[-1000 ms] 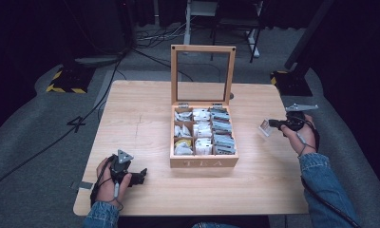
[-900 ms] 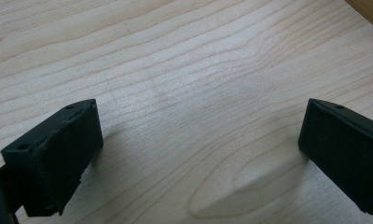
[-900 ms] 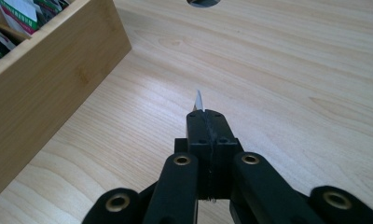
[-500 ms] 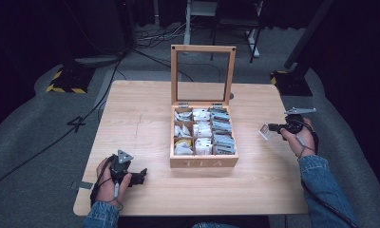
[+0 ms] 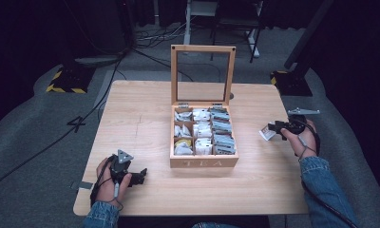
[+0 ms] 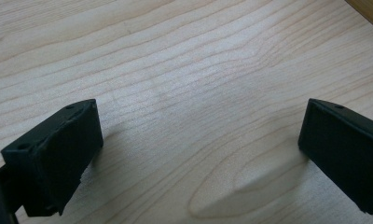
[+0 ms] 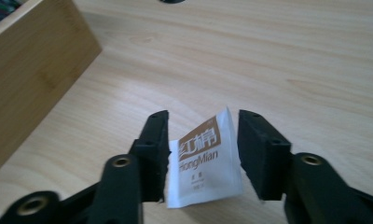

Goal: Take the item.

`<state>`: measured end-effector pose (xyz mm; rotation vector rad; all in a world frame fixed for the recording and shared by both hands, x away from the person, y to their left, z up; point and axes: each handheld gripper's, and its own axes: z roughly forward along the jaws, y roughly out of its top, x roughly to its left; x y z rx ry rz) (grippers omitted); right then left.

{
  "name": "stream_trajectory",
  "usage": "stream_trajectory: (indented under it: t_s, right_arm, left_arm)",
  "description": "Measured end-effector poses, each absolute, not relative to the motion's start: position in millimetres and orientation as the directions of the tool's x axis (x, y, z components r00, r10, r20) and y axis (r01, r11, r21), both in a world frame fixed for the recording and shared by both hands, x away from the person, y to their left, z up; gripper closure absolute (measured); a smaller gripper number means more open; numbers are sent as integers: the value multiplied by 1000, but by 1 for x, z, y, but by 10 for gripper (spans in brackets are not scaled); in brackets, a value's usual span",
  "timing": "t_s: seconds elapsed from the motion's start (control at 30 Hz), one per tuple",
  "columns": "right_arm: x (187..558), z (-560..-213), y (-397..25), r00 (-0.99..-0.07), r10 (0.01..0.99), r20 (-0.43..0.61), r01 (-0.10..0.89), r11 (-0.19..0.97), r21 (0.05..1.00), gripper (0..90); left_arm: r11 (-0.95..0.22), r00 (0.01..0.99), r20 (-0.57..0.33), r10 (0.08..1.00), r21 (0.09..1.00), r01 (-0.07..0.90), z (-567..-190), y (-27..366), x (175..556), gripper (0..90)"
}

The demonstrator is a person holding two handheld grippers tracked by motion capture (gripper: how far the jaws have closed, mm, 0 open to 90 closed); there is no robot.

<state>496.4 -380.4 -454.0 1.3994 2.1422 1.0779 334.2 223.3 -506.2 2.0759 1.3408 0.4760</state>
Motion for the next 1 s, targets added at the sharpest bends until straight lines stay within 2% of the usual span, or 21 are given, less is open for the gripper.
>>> stream_trajectory:
  t_s: [0.13, 0.3, 0.6, 1.0]
  right_arm:
    - [496, -453, -385, -418, 905, 72, 586, 208, 783, 464]
    - [493, -447, -384, -429, 900, 75, 572, 207, 794, 458]
    - [470, -428, -374, -502, 854, 136, 530, 180, 829, 433]
    - [425, -413, -350, -634, 756, 164, 492, 229, 840, 422]
  left_arm:
    - [-297, 421, -29, 906, 665, 685, -506, 223, 334, 0]
    - [-297, 421, -29, 906, 665, 685, -506, 223, 334, 0]
    - [-300, 424, -28, 905, 664, 685, -506, 224, 334, 0]
    - [-306, 431, -28, 902, 663, 683, -506, 224, 331, 1]
